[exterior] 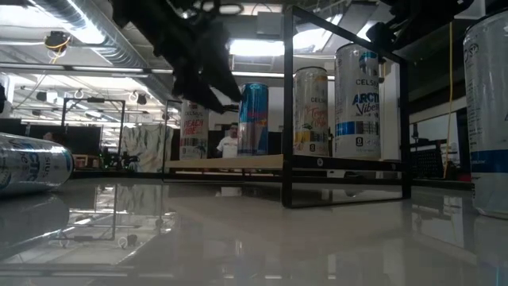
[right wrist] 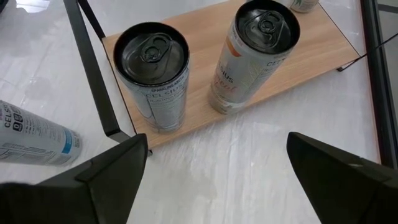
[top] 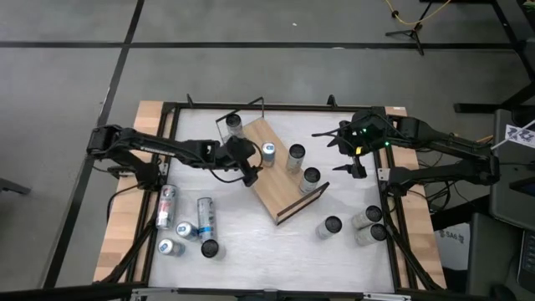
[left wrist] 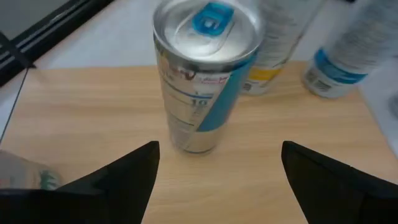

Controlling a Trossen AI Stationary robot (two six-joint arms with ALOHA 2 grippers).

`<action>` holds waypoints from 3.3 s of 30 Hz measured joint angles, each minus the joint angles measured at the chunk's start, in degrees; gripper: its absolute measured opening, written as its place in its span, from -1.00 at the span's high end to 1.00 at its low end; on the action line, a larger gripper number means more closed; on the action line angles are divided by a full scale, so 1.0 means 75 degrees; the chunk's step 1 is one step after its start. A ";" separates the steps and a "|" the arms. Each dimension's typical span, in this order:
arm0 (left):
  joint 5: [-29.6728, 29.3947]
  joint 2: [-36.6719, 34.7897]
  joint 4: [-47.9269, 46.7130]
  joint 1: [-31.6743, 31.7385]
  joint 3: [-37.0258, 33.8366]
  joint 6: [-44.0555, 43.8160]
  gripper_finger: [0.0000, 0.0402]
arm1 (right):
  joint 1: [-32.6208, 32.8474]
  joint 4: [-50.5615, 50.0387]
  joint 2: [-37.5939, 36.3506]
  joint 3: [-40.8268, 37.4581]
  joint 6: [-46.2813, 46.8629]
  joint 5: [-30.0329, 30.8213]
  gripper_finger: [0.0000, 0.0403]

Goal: Place canned beverage on shelf
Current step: Put the top blue soda can on the shelf

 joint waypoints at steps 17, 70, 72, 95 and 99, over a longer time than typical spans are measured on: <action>-0.0619 0.1192 0.1611 -0.0035 0.0000 -0.0425 -0.64 | 0.0000 0.0006 0.0000 0.0000 0.0000 0.0000 -0.88; -0.0034 0.1207 0.2941 0.0697 0.0000 0.1318 -0.11 | -0.0001 0.0006 0.0000 0.0000 -0.0003 0.0002 -0.88; 0.0218 0.1207 0.3038 0.0778 0.0000 0.1493 -0.11 | -0.0001 0.0006 0.0000 0.0000 -0.0003 0.0001 -0.88; 0.2104 0.1206 0.3521 0.1878 0.0000 0.2557 -0.11 | -0.0001 0.0006 0.0000 0.0000 -0.0003 0.0000 -0.88; 0.2094 0.1207 0.3521 0.1888 0.0000 0.2661 -0.11 | -0.0002 0.0006 0.0000 0.0000 -0.0003 0.0000 -0.88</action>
